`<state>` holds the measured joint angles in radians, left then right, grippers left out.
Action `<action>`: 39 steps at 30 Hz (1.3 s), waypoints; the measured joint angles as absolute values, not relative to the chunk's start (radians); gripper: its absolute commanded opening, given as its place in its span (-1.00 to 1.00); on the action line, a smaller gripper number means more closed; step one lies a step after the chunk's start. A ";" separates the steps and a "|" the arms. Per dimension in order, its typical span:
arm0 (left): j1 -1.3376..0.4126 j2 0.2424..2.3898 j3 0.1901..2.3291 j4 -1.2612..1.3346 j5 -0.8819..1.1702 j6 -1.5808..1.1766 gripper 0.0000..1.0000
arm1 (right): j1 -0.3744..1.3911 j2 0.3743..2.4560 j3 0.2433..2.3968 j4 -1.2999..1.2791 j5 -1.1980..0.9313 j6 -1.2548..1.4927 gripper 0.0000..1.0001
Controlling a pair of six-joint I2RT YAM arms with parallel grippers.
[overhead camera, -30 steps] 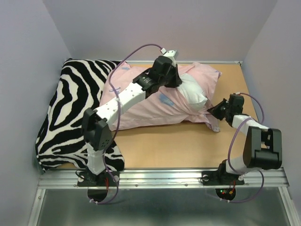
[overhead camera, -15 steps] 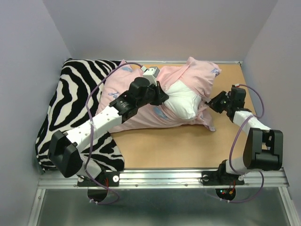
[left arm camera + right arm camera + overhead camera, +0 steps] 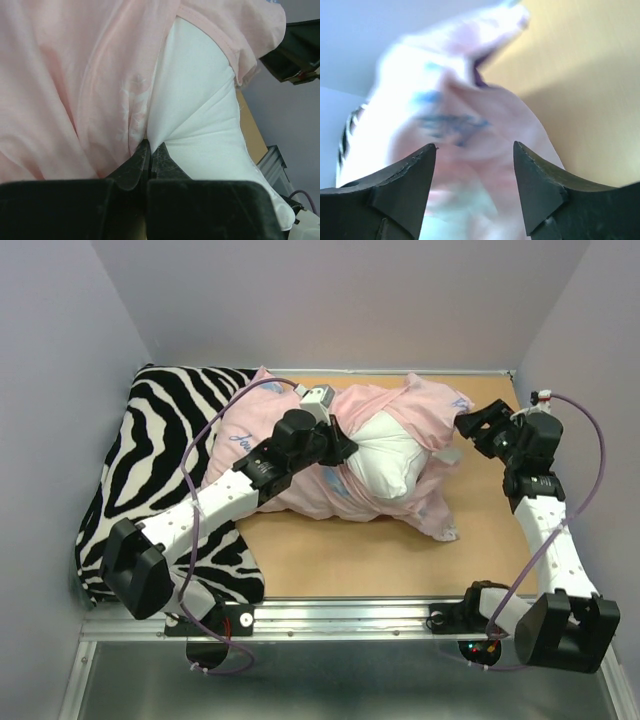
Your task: Remove the pillowcase from the pillow
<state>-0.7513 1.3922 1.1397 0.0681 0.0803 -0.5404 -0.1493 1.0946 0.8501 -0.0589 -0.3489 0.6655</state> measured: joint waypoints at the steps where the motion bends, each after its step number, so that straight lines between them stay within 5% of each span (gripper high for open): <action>1: -0.751 1.394 1.141 0.067 0.081 -0.542 -1.00 | -0.150 1.082 0.862 -0.059 -0.348 0.665 0.44; 14: -0.751 1.420 1.175 0.058 0.083 -0.549 -1.00 | -0.151 1.116 0.951 -0.080 -0.352 0.658 0.52; 17: -0.751 1.420 1.175 0.057 0.086 -0.550 -1.00 | -0.151 1.183 0.965 -0.099 -0.357 0.657 0.24; 20: -0.751 1.420 1.175 0.056 0.090 -0.551 -1.00 | -0.151 1.244 0.991 -0.107 -0.359 0.665 -0.30; 21: -0.751 1.420 1.175 0.056 0.091 -0.550 -1.00 | -0.151 1.263 1.003 -0.109 -0.358 0.669 -0.64; 24: -0.754 1.415 1.170 0.052 0.108 -0.546 -1.00 | -0.151 1.293 1.043 -0.128 -0.332 0.674 -0.99; 39: -0.785 1.122 1.053 -0.075 0.157 -0.488 -1.00 | -0.155 1.645 1.285 -0.163 -0.193 0.693 -0.99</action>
<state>-0.7849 1.1217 1.0531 -0.0750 0.1566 -0.4877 -0.1551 1.6447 1.2846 -0.1635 -0.1928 0.6933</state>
